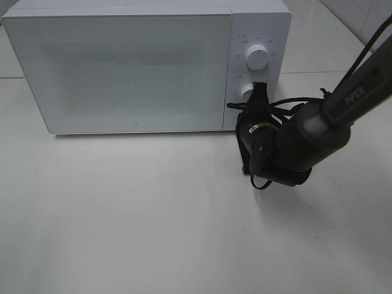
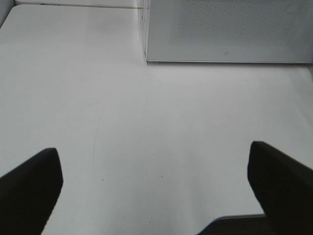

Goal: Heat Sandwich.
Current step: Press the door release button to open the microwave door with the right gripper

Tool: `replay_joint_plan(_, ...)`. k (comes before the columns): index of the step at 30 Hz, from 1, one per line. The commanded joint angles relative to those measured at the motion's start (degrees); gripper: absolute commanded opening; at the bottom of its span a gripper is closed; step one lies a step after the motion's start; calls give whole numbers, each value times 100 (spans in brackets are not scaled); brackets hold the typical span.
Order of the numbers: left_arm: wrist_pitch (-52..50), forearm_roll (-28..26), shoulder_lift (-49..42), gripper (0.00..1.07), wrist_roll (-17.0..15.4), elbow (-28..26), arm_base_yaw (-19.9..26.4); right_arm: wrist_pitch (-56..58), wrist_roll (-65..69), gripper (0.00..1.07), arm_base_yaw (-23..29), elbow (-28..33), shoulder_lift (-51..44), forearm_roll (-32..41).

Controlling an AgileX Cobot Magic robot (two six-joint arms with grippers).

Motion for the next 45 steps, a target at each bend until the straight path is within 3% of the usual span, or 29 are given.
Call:
replay_joint_plan(1, -74, -52, -34, 97, 6, 17, 6, -321, -189, 0, -183, -372, -17, -252)
replay_joint_plan(10, -74, -52, -34, 97, 6, 17, 6, -69, -1060, 0, -481, -911, -17, 29)
replay_joint_plan(31, -74, -52, -34, 97, 6, 17, 6, 327, -974, 0, -487, -871, -69, -29)
replay_joint_plan(45, -74, -52, -34, 97, 6, 17, 6, 550, -699, 0, -384, -46, -544, -34)
